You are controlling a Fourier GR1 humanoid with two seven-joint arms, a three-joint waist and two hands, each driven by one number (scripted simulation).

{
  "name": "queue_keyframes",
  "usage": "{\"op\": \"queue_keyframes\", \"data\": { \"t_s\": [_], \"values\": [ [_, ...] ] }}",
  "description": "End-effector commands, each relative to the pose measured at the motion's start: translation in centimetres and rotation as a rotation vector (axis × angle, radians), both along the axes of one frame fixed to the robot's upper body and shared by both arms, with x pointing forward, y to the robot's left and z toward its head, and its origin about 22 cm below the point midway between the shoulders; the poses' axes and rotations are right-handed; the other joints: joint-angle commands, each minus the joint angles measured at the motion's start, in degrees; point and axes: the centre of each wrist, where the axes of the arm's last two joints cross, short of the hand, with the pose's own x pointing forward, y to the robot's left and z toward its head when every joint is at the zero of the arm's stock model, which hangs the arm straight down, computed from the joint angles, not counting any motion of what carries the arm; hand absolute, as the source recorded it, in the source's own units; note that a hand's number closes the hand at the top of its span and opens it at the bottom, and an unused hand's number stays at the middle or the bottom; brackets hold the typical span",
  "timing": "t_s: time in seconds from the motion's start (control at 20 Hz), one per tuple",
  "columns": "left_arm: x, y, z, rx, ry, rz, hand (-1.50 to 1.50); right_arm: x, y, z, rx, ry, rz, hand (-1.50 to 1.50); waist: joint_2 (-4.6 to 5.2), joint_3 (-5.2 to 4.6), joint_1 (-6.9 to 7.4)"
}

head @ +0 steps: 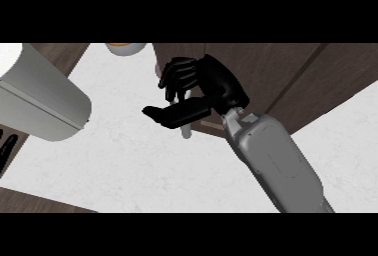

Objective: Pick up the bottled water, place it into the cabinet and close the cabinet

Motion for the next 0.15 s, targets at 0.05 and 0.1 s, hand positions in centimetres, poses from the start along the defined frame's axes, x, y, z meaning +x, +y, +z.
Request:
{"op": "queue_keyframes", "data": {
  "t_s": [0.05, 0.1],
  "values": [
    [-0.2, 0.9, -0.3, -0.011, 0.005, 0.014, -1.5, 3.6, 0.0, 3.0, 0.106, -0.033, -0.169, -1.5, 1.28, -0.39, -0.43],
    [-0.9, 0.3, -0.7, -0.012, 0.021, -0.004, -1.5, 3.8, 0.0, 2.6, 0.11, -0.025, -0.181, -1.5, 0.96, -0.31, -0.07]
  ]
}}
